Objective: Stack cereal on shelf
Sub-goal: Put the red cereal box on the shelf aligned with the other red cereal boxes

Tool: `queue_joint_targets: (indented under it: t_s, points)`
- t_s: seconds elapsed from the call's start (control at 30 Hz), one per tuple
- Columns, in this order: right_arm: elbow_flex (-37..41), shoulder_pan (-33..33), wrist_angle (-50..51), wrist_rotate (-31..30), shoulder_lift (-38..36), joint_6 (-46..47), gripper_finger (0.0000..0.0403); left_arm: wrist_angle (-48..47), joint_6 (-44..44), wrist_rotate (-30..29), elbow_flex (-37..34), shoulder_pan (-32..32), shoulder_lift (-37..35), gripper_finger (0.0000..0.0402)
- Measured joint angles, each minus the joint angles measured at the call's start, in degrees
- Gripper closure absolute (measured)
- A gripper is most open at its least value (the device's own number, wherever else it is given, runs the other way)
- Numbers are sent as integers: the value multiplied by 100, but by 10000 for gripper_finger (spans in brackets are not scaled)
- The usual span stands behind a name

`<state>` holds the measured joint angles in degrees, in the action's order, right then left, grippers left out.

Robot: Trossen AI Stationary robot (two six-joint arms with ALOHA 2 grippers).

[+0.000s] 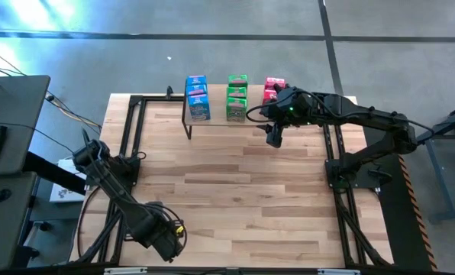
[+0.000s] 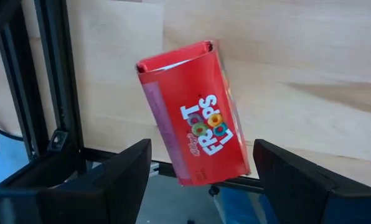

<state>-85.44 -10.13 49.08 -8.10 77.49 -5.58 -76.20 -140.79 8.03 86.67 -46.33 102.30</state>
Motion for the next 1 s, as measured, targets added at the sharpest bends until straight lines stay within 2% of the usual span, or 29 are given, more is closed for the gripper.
queue_joint_targets:
  t_s: [0.47,1.0]
  points:
    - [-1,0,-17,-4,0,-90,185,31,89,64,0,24,379,140]
    - [-1,0,-24,-6,0,-90,185,19,397,37,-2,24,385,250]
